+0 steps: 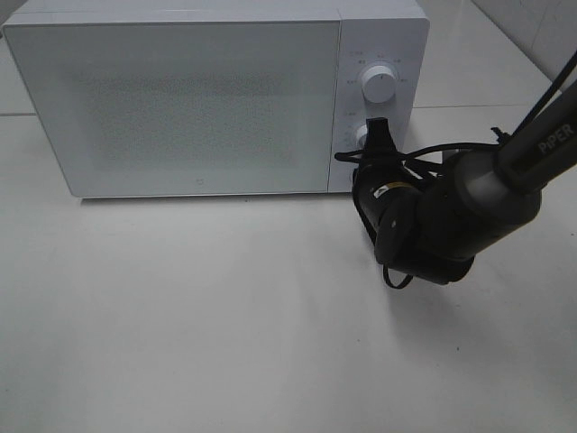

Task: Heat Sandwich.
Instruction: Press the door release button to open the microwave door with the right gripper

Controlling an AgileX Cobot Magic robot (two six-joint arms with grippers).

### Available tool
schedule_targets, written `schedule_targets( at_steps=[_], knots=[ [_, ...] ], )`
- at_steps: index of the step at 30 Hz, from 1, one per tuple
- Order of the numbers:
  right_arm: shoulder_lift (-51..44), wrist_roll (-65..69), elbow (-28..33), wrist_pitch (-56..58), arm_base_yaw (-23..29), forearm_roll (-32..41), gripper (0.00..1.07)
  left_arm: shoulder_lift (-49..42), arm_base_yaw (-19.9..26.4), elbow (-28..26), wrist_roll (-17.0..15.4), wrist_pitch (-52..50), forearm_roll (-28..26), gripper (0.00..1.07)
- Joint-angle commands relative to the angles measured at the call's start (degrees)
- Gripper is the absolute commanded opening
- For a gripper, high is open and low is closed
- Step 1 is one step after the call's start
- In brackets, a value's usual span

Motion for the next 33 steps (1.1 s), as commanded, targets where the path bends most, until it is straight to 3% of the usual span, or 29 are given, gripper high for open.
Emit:
schedule_targets(
  at_steps=[1,33],
  knots=[
    [0.57,-0.29,-1.38,-0.4,-1.49,-0.17,0.0,-0.4,0.06,0.17,0.0,-0.8,-0.29,0.76],
    [4.76,1.43,-7.91,-0.34,-2.98,-2.23,0.0,-0.4,0.06,0.17,0.0,-0.8,-0.29,0.76]
  ],
)
